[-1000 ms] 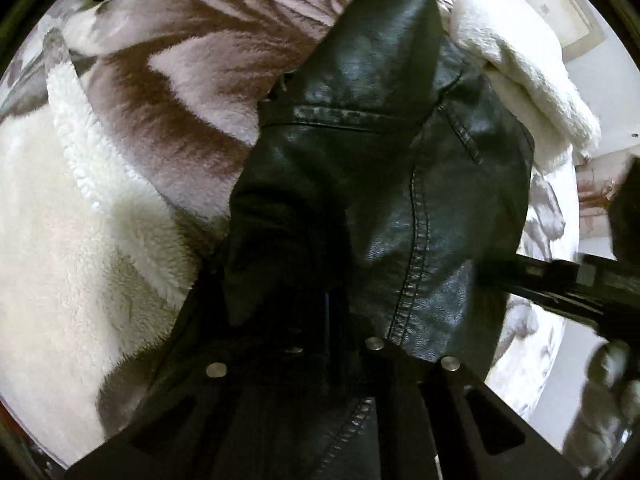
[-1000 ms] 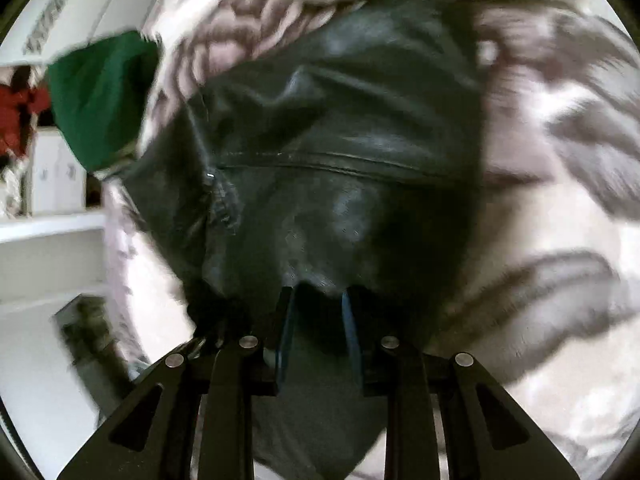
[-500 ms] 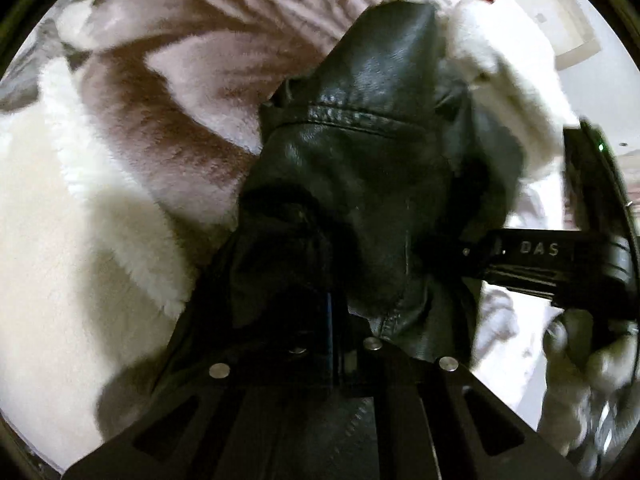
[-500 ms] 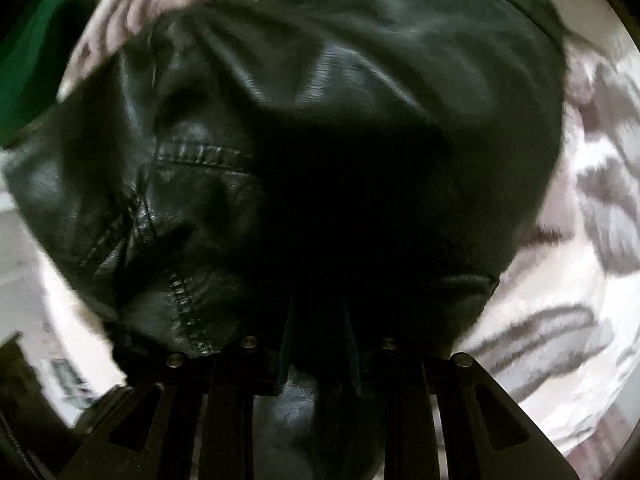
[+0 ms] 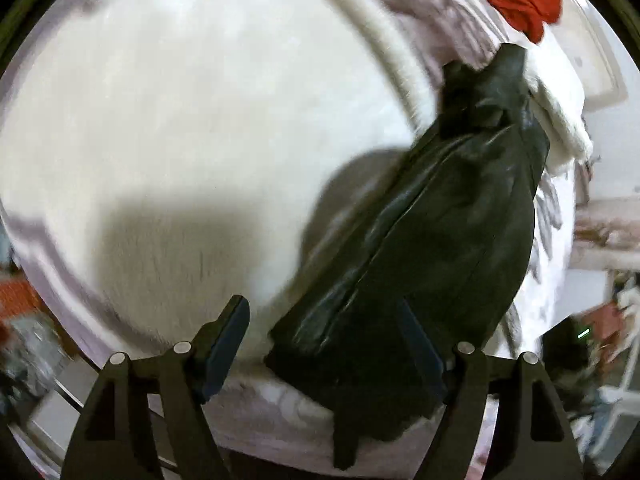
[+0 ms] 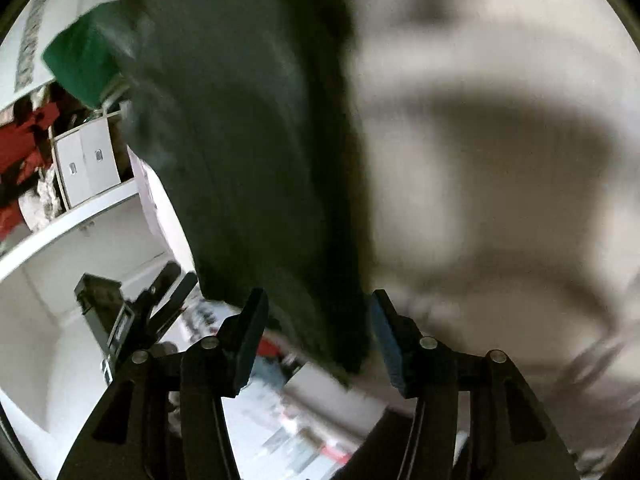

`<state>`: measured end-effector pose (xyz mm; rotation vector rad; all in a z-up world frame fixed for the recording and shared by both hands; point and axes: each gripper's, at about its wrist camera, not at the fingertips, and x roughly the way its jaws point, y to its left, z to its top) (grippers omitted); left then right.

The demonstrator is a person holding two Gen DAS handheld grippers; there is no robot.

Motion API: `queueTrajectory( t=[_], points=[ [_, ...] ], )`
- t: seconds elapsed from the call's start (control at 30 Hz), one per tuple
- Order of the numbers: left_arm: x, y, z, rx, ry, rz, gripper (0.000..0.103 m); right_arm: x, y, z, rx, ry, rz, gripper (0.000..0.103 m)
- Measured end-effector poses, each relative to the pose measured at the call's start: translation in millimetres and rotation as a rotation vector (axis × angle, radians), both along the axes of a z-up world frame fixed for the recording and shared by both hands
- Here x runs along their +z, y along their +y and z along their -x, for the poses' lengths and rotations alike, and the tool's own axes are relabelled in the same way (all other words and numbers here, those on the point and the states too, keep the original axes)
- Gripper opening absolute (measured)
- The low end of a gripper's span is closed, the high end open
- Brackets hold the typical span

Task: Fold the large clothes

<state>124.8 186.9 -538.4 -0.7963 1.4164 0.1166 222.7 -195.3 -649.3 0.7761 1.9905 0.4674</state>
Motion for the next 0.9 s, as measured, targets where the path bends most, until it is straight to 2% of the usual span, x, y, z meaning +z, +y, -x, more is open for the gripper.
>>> queueTrajectory(
  t=[0.07,0.1,0.13,0.17,0.23,0.3,0.33,0.37,0.43,0.5,0.57,0.6,0.63,0.67,0.7,0.73,0.77,0.9],
  points=[
    [-11,-5,3,0.005,-0.011,0.034,0.075,-13,13,17,-0.007,0.029,-0.004,0.055],
    [-14,-7,1,-0.004,-0.028,0.019,0.073,-20,24,23,-0.002,0.029,-0.005,0.055],
    [-12,-10,1,-0.012,-0.051,0.002,0.045,-24,29,29,0.005,0.019,0.0,0.055],
    [-11,-11,-1,-0.026,-0.071,-0.022,0.026,-28,34,35,0.01,0.007,0.013,0.055],
    [-6,-17,-2,-0.023,-0.092,-0.036,0.021,-24,45,33,-0.012,-0.027,0.042,0.041],
    [2,-18,6,-0.002,-0.121,-0.016,0.019,-17,49,41,-0.046,-0.049,0.042,0.029],
    [5,-20,12,0.003,-0.132,-0.01,0.019,-13,47,46,-0.073,-0.046,0.03,0.022],
    [7,-20,17,0.004,-0.134,-0.007,0.019,-8,47,52,-0.088,-0.043,0.023,0.019],
    [3,-19,29,0.008,-0.118,0.023,0.019,-2,50,56,-0.058,-0.055,0.049,0.017],
    [-8,-16,37,0.026,-0.094,0.055,0.019,-8,57,61,-0.002,-0.048,0.082,0.017],
    [-13,-11,38,0.042,-0.09,0.088,0.025,-14,67,62,0.044,-0.05,0.093,0.022],
    [-12,-6,36,0.049,-0.083,0.112,0.026,-15,70,57,0.068,-0.059,0.096,0.029],
    [-9,-2,33,0.051,-0.076,0.138,0.028,-16,71,57,0.068,-0.058,0.078,0.032],
    [-7,2,32,0.049,-0.074,0.149,0.032,-17,69,58,0.054,-0.046,0.051,0.034],
    [-5,7,30,0.043,-0.079,0.162,0.034,-19,55,62,0.03,-0.038,0.022,0.04],
    [-6,11,26,0.032,-0.095,0.176,0.043,-18,49,64,0.007,-0.038,0.003,0.048],
    [-7,11,25,0.026,-0.105,0.182,0.055,-21,47,65,-0.017,-0.035,-0.015,0.049],
    [-43,9,8,-0.013,-0.088,0.278,0.058,-47,41,71,-0.156,0.017,-0.107,0.052]
  ],
)
